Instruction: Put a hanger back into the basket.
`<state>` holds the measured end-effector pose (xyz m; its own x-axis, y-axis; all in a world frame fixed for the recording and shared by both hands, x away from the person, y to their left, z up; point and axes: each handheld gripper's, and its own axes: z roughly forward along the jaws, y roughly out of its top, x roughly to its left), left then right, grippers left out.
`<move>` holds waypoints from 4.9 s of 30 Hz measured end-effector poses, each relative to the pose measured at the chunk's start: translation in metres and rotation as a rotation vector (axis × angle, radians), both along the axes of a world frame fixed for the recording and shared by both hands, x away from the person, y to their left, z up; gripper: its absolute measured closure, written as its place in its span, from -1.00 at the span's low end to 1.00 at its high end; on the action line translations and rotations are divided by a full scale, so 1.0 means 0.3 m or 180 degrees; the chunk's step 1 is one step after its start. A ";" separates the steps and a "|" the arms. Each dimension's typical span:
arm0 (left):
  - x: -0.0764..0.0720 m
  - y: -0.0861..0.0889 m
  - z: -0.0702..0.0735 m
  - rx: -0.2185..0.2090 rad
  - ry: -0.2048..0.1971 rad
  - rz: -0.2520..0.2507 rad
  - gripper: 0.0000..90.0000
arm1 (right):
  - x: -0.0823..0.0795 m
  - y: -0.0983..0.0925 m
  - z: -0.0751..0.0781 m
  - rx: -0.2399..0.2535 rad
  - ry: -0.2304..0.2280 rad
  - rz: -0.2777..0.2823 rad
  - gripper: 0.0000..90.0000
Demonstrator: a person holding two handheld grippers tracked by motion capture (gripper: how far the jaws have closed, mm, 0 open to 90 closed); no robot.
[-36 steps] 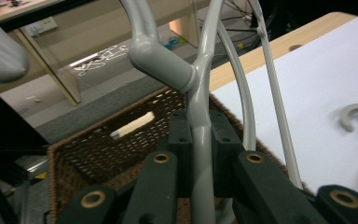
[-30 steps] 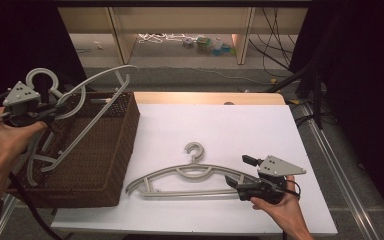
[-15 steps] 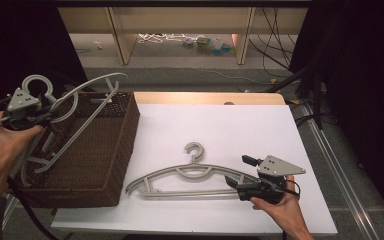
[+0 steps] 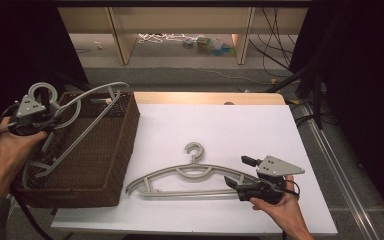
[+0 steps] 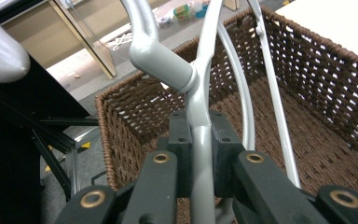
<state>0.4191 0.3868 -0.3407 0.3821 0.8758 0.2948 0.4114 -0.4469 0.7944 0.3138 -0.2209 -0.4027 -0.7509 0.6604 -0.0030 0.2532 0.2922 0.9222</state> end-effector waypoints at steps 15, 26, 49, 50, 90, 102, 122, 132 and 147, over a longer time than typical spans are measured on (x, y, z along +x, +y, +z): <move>0.036 -0.005 -0.087 0.0142 0.0402 0.0033 0.81 | 0.002 -0.005 0.000 0.0003 0.0011 -0.0002 -0.63; 0.057 0.010 -0.171 0.0212 0.0681 0.0113 0.82 | 0.003 -0.005 -0.002 -0.0001 0.0005 0.0004 -0.63; 0.092 -0.024 -0.242 0.0375 0.1027 0.0241 0.78 | 0.007 -0.010 -0.004 -0.0011 0.0046 0.0006 -0.63; 0.091 -0.023 -0.240 0.0380 0.1076 0.0318 0.77 | 0.007 -0.009 -0.005 -0.0006 0.0033 0.0003 -0.63; -0.335 -0.526 -0.096 -0.1491 -0.0228 -0.0460 -0.63 | 0.014 -0.018 -0.025 0.0154 -0.0002 -0.0069 -0.65; -0.387 -0.625 -0.204 -0.1498 -0.0360 -0.0733 -0.63 | 0.018 -0.003 -0.039 0.0164 -0.0003 0.0064 -0.64; -0.431 -0.694 -0.289 -0.1348 -0.0448 -0.1030 -0.63 | 0.024 0.012 -0.054 0.0130 -0.0056 0.0120 -0.64; -0.420 -0.713 -0.310 -0.1325 -0.0397 -0.1133 -0.63 | 0.125 0.071 -0.080 -0.0363 0.0253 0.0322 -0.62; -0.421 -0.705 -0.309 -0.1307 -0.0382 -0.1096 -0.64 | 0.310 0.171 -0.164 -0.1285 0.0740 0.0595 -0.16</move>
